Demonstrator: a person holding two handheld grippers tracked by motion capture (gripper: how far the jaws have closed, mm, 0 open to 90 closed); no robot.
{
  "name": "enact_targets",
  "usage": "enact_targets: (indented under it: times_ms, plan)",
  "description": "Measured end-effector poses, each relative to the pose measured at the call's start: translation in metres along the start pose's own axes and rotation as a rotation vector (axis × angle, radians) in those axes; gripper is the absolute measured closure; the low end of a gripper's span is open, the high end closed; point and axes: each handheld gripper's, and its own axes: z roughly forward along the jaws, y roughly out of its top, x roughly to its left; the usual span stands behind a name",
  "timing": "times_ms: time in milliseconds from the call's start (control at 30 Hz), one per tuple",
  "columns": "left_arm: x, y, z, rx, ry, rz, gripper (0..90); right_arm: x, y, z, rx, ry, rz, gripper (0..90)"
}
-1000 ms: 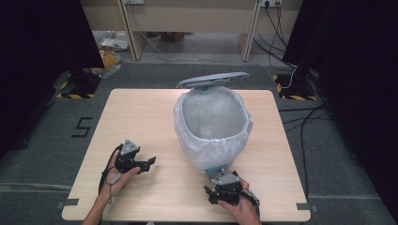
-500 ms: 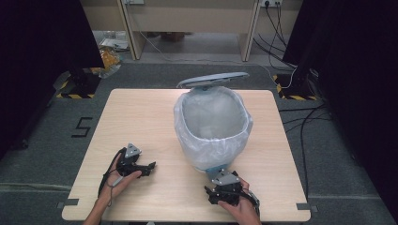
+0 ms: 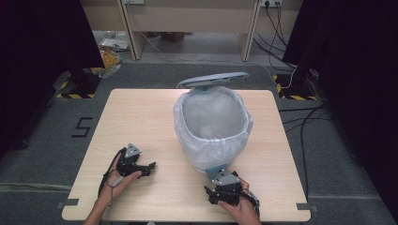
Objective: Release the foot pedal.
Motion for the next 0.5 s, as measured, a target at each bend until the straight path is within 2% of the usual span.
enact_targets:
  times_ms: [500]
  plan:
    - [0.0001, 0.0, 0.0, 0.0, 0.0, 0.0, 13.7, 0.0012, -0.001, 0.0006, -0.013, -0.014, 0.002, 21.6]
